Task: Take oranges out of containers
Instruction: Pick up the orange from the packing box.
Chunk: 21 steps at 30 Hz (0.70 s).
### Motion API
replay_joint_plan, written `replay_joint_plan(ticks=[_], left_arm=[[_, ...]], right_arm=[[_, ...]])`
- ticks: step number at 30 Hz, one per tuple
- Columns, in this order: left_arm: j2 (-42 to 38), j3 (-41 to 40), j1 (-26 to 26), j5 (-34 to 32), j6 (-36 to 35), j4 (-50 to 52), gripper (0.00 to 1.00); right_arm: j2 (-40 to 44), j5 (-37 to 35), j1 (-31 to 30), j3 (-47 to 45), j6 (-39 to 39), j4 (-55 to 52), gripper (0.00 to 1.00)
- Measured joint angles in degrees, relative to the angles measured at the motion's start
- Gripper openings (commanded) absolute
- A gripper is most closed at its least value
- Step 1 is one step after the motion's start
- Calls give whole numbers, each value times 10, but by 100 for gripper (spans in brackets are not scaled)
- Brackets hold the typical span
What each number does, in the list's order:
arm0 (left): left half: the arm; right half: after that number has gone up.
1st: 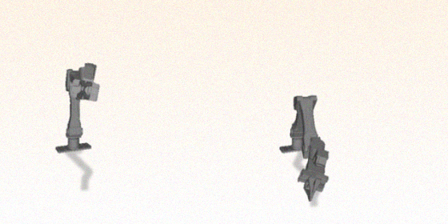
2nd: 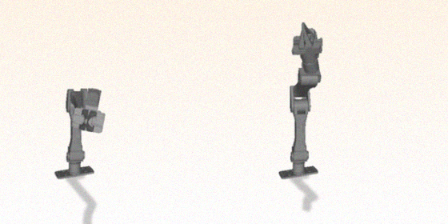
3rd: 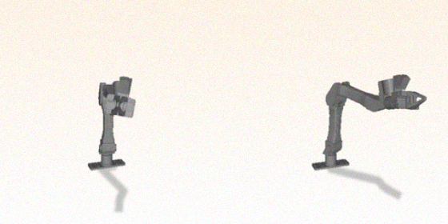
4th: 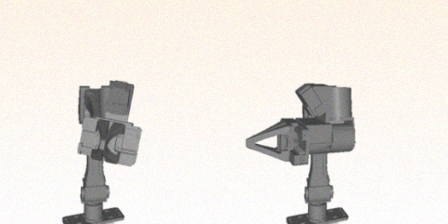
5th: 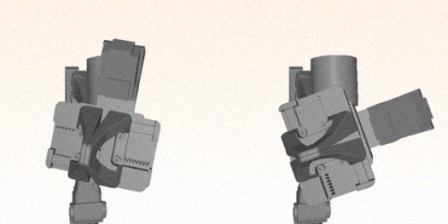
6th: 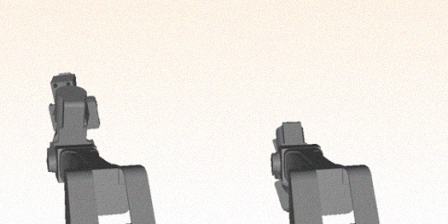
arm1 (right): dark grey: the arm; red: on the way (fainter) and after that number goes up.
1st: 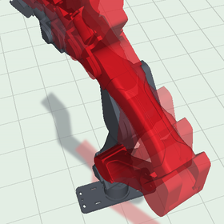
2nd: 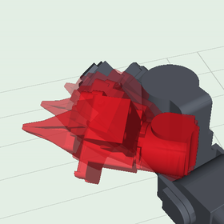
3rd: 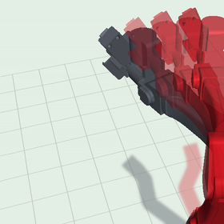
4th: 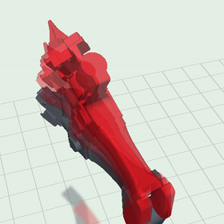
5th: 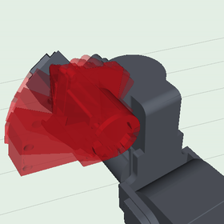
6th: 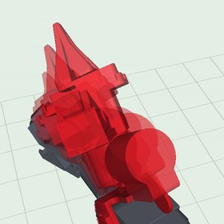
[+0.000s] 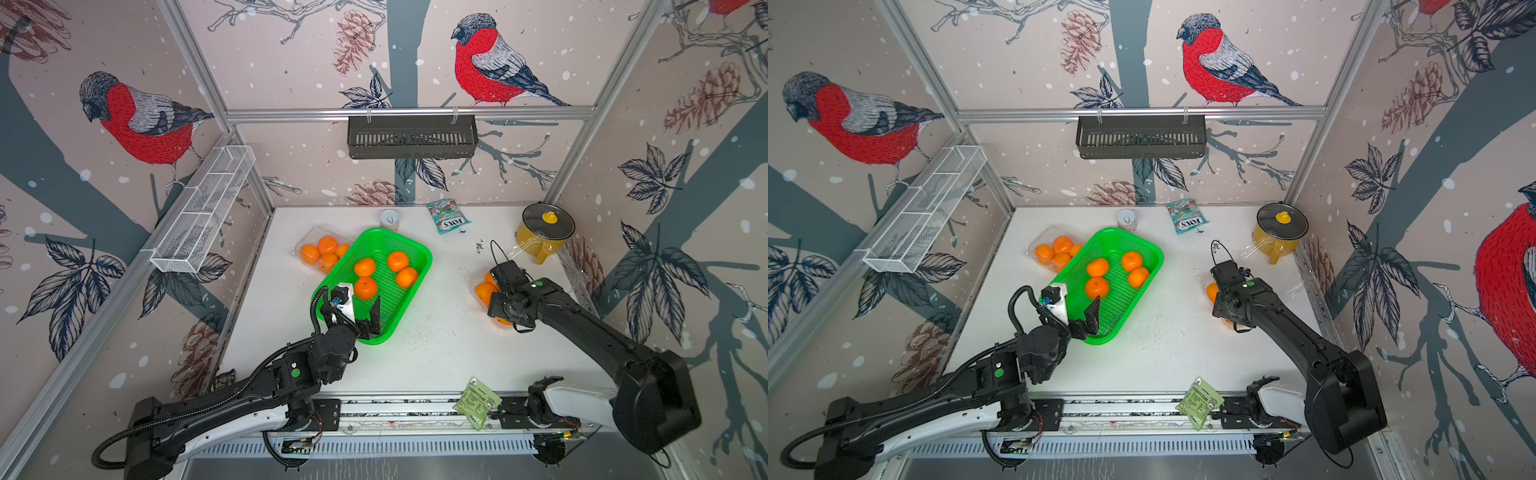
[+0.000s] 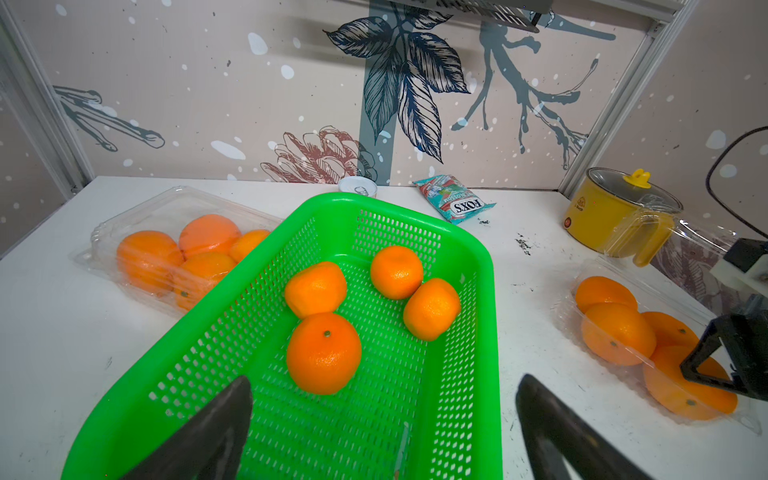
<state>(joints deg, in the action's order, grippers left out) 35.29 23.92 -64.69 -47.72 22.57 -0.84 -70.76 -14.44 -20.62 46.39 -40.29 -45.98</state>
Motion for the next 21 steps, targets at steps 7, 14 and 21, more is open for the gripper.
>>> replay_joint_plan(ticks=[7,14,21], left_arm=[[-10,-14,2,1,17,-2,97],[-3,-18,2,-10,46,-2,97],[-3,-24,2,-27,76,-2,97]], right_arm=[[-9,9,17,0,38,13,72],[-33,36,16,0,71,34,72],[-55,40,16,-4,93,56,67]])
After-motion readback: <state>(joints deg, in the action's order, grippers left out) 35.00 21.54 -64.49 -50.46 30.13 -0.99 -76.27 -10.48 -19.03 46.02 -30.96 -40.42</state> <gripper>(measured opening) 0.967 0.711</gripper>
